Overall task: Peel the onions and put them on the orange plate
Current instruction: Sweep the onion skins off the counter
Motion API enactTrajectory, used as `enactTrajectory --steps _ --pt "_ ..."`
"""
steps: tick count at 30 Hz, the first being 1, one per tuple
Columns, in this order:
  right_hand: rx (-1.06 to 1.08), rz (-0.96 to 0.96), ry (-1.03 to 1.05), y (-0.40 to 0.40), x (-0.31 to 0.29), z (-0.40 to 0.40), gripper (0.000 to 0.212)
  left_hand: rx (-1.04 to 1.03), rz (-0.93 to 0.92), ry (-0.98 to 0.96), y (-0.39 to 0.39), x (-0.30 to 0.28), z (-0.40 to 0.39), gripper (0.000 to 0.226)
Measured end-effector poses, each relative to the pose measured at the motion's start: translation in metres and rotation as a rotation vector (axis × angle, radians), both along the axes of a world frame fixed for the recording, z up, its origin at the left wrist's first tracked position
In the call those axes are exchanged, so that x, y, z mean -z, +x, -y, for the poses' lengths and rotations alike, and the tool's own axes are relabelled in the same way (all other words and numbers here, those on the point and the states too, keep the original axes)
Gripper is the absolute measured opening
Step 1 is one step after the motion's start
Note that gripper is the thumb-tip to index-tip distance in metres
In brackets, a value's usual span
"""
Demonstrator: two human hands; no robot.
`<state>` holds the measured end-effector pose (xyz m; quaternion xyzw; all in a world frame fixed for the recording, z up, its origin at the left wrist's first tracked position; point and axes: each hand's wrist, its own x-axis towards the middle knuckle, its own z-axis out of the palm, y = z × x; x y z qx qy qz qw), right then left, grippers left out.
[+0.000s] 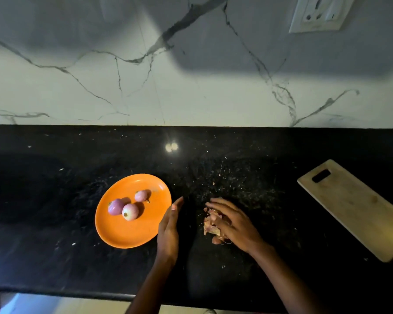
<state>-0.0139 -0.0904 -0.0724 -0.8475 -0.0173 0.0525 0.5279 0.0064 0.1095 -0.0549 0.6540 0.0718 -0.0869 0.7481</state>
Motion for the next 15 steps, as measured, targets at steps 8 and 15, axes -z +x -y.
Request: enactTrajectory --steps 8,15 --pt "-0.227 0.247 -0.667 -0.011 0.03 -0.016 0.071 -0.001 -0.002 -0.009 -0.007 0.005 -0.005 0.042" --pt "-0.194 0.325 -0.716 0.034 0.014 -0.008 0.032 0.019 -0.003 -0.021 -0.004 0.007 -0.005 0.044"
